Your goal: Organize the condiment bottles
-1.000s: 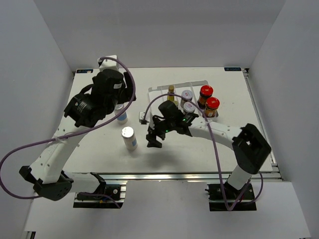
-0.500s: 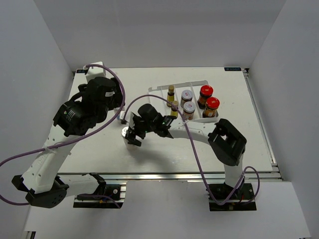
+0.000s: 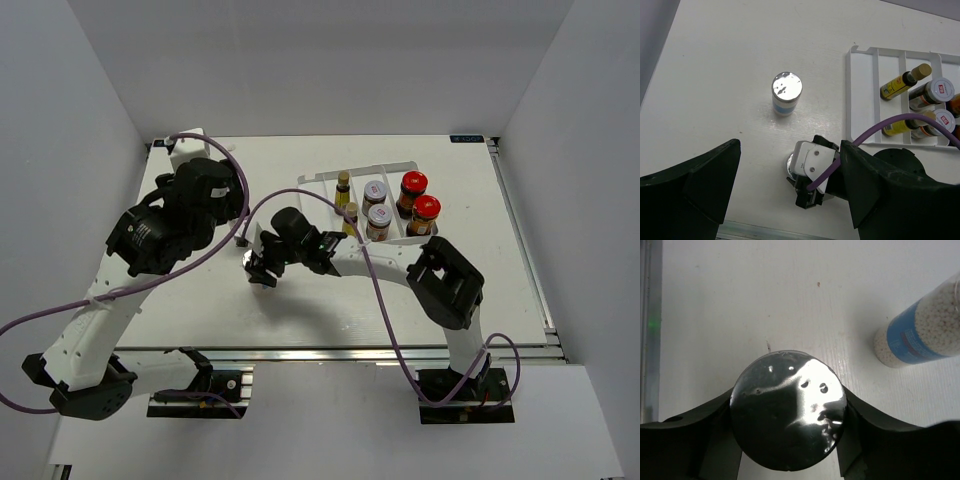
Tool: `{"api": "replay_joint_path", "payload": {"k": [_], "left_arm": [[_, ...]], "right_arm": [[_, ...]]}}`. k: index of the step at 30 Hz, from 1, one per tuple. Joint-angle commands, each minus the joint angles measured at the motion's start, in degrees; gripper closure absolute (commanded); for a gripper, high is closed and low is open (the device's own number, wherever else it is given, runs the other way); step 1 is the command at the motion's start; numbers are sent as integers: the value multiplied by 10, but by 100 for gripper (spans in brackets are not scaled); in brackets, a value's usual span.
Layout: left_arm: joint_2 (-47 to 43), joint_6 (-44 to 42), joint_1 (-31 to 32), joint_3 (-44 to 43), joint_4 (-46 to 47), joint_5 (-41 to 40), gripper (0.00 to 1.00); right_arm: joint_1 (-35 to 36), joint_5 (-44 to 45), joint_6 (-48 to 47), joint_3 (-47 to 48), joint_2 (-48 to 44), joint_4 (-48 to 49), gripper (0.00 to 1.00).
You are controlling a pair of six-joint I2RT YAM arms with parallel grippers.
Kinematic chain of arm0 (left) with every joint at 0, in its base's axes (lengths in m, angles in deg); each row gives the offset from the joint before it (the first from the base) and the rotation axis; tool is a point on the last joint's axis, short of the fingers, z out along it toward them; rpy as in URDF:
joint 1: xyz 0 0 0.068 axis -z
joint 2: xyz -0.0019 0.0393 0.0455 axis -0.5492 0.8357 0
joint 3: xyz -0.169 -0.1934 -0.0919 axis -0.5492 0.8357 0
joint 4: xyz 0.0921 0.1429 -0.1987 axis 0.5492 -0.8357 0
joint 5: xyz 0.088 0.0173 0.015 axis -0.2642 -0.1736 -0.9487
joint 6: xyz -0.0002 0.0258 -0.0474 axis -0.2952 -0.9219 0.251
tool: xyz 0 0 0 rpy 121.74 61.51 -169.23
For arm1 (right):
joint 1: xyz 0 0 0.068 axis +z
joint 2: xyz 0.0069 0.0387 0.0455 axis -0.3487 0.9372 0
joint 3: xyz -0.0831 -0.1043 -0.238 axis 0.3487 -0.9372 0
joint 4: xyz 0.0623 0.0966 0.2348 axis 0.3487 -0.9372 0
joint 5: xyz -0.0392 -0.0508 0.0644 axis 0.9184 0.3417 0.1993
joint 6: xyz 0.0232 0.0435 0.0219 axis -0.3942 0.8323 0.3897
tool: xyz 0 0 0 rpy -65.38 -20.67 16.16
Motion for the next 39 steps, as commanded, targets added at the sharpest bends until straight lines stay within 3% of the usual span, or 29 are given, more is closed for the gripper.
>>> {"api": "replay_joint_path", "payload": {"k": [1, 4, 6, 9, 17, 27, 39], "left_arm": [[-16, 13, -2, 7, -6, -13, 10], [-17, 18, -2, 16, -2, -13, 10], [-18, 22, -2, 28, 1, -14, 10], [-26, 29, -2, 69, 15, -13, 10], [-47, 50, -5, 120, 54, -13, 10], [-43, 53, -6, 134, 63, -2, 10], [-37, 51, -6, 142, 70, 9, 10]], "right_arm": [[2, -41, -17, -15, -28, 45, 50], [-1, -62, -17, -18, -39, 49, 75], [-7, -74, -16, -18, -48, 50, 84], [-29, -79, -4, -15, -66, 46, 88], [-115, -104, -6, 34, -99, -33, 89], [-198, -52, -11, 49, -120, -69, 90], [-231, -30, -46, 38, -90, -66, 88]]}}
